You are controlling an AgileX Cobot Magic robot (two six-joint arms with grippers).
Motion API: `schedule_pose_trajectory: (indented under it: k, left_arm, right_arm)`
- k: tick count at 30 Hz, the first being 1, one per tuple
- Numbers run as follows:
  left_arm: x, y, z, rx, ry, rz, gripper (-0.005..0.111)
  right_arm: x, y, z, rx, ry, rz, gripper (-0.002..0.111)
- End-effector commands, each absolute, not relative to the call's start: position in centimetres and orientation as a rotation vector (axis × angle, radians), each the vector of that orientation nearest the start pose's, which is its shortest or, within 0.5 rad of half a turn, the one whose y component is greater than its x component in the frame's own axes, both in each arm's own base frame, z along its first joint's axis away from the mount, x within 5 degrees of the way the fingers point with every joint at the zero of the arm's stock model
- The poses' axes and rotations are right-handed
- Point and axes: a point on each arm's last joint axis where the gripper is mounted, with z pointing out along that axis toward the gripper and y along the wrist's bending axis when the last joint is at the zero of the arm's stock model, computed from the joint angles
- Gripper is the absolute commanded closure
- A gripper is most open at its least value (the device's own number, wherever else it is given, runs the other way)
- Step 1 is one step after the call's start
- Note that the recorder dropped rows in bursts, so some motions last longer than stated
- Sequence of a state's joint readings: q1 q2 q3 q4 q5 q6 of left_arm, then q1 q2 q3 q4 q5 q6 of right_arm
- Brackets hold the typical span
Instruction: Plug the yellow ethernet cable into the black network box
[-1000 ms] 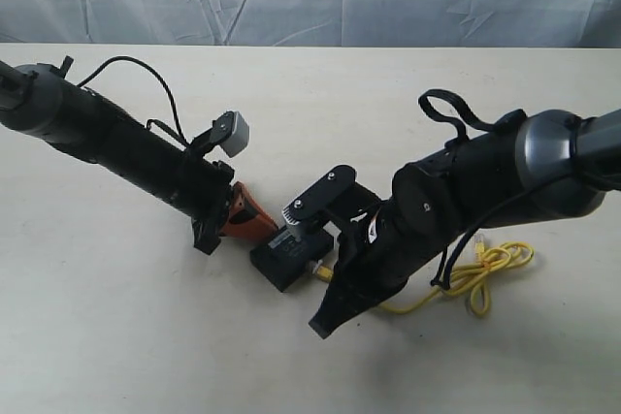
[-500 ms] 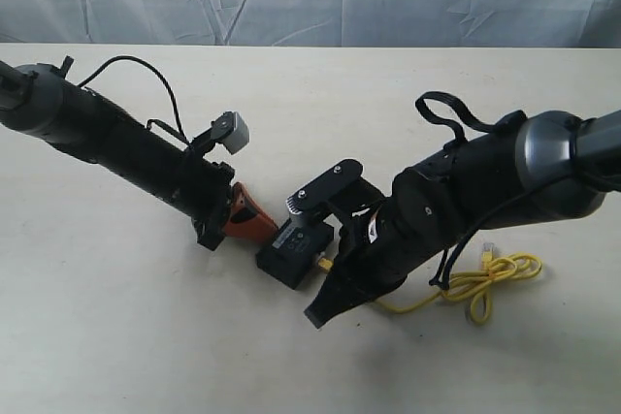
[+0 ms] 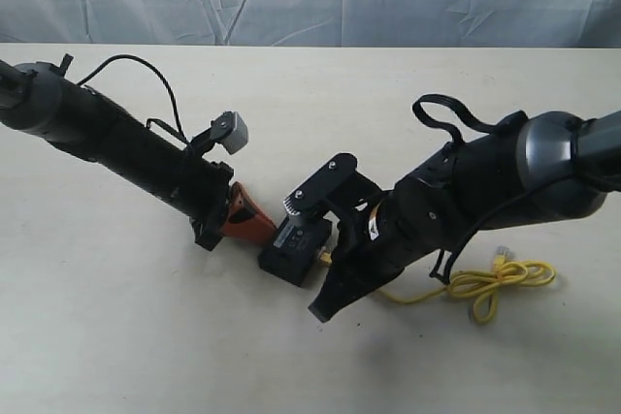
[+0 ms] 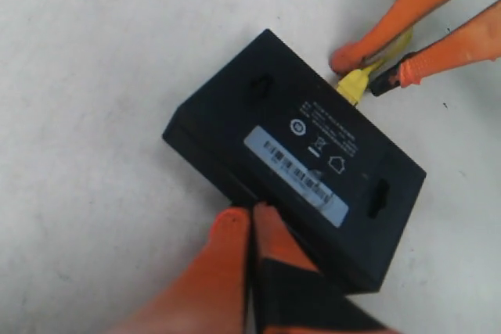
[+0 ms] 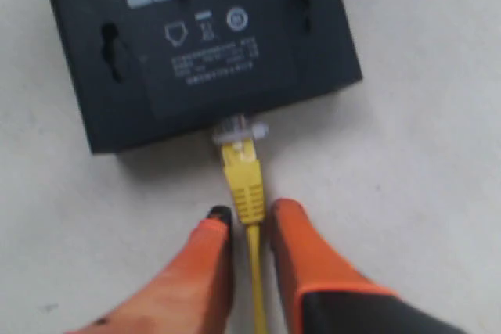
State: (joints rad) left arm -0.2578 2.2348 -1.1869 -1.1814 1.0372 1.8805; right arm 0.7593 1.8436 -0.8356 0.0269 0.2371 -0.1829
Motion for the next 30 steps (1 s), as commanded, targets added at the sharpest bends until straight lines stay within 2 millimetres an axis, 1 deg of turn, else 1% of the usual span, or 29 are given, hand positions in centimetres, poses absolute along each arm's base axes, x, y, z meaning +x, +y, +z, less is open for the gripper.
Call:
schedule_pose_trajectory:
  k: [1,2,4,6,8,9,10,11,12,13,15,16,18,20,23,25,27,29,30]
  left_arm:
    - [33.6,-15.9,6.2,1.558,2.093,-1.068,0.107]
    - [33.7,-15.9,6.2,1.556,2.097,-1.055,0.107]
    - [33.8,-15.9,6.2,1.554,2.101,-1.042,0.107]
    - [33.8,-15.8,6.3,1.559,2.098,-1.032,0.107]
    - [34.1,-15.2,6.9,1.554,2.098,-1.003,0.107]
    - [34.4,-14.9,7.3,1.523,2.122,-0.989,0.107]
    - [34.9,-14.0,8.1,1.440,2.189,-0.949,0.107]
    - [35.4,-13.2,8.6,1.378,2.239,-0.909,0.107]
    - [35.8,-12.2,9.2,1.312,2.291,-0.858,0.107]
    - [36.1,-11.0,10.1,1.236,2.356,-0.815,0.107]
    - [36.4,-8.9,11.9,1.115,2.438,-0.767,0.107]
    - [36.4,-8.0,12.9,1.038,2.483,-0.745,0.107]
    - [35.9,-6.4,15.0,0.903,2.547,-0.697,0.107]
    - [34.9,-5.1,17.0,0.759,2.608,-0.652,0.107]
    - [32.4,-3.5,20.1,0.600,2.610,-0.518,0.107]
    - [30.3,-2.8,22.3,0.491,2.547,-0.398,0.107]
    - [27.7,-2.4,24.5,0.431,2.452,-0.296,0.107]
    - [25.1,-2.1,26.5,0.394,2.332,-0.222,0.107]
    - [24.1,-2.0,27.1,0.386,2.291,-0.200,0.107]
  right_arm:
    - [23.4,22.2,11.8,-1.201,2.437,0.187,0.056]
    - [23.4,22.1,11.8,-1.203,2.440,0.186,0.054]
    - [23.3,22.1,12.1,-1.189,2.452,0.189,0.058]
    - [23.2,22.0,13.0,-1.150,2.454,0.206,0.060]
    - [23.0,21.9,14.5,-1.098,2.442,0.234,0.060]
    - [22.9,21.8,15.2,-1.082,2.437,0.243,0.060]
    - [22.7,21.6,16.2,-1.067,2.426,0.254,0.062]
    - [22.6,21.4,16.8,-1.048,2.430,0.260,0.064]
    - [22.5,21.1,17.5,-1.026,2.435,0.264,0.069]
    - [22.5,20.5,18.2,-0.982,2.458,0.270,0.078]
    - [22.9,19.2,19.3,-0.890,2.492,0.271,0.100]
    - [23.2,18.4,19.9,-0.818,2.510,0.274,0.109]
    - [23.8,16.7,21.2,-0.659,2.532,0.287,0.108]
    - [24.2,14.6,22.5,-0.517,2.547,0.287,0.108]
    - [24.0,11.4,24.7,-0.359,2.551,0.284,0.108]
    - [23.3,9.3,26.6,-0.278,2.527,0.272,0.108]
    - [22.1,7.7,28.5,-0.216,2.467,0.268,0.108]
    - [20.4,6.7,30.0,-0.185,2.381,0.278,0.108]
    - [19.8,6.4,30.3,-0.173,2.339,0.283,0.108]
